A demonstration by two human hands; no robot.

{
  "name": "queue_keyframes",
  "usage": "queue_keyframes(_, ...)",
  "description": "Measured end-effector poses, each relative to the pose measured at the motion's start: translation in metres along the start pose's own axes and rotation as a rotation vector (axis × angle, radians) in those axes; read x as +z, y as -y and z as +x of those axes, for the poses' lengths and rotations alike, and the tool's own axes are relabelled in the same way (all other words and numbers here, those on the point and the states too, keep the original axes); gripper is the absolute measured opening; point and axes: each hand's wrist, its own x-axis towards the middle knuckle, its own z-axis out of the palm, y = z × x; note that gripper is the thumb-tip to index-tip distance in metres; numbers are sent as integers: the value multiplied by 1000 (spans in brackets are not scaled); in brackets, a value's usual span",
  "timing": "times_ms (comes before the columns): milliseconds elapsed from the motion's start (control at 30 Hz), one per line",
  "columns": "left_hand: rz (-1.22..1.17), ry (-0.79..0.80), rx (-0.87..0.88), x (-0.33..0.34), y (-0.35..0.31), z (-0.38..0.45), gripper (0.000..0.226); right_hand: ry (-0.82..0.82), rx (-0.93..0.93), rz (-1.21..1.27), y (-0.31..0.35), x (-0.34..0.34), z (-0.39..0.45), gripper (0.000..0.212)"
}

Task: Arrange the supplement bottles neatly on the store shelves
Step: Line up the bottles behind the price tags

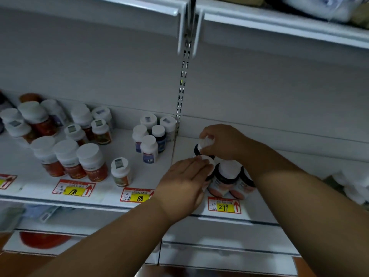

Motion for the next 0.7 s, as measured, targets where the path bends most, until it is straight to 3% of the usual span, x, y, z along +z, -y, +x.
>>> queue_keyframes(333, 0, 32, -9, -2, -3, 1, 51, -24, 26, -13, 6, 3, -1, 44)
queue_keyframes(467, -37, 1, -123, -9, -6, -5, 57, 0, 46, -59, 10, -1, 7, 47)
queue_keyframes(600, -14, -77, -328, -24, 10, -20, 51, -112, -160, -103, 43, 6, 27, 32)
queue_keyframes(700, 6, -107, -430, -41, 27, -34, 45, -33, -275, -118, 80, 31, 38, 21)
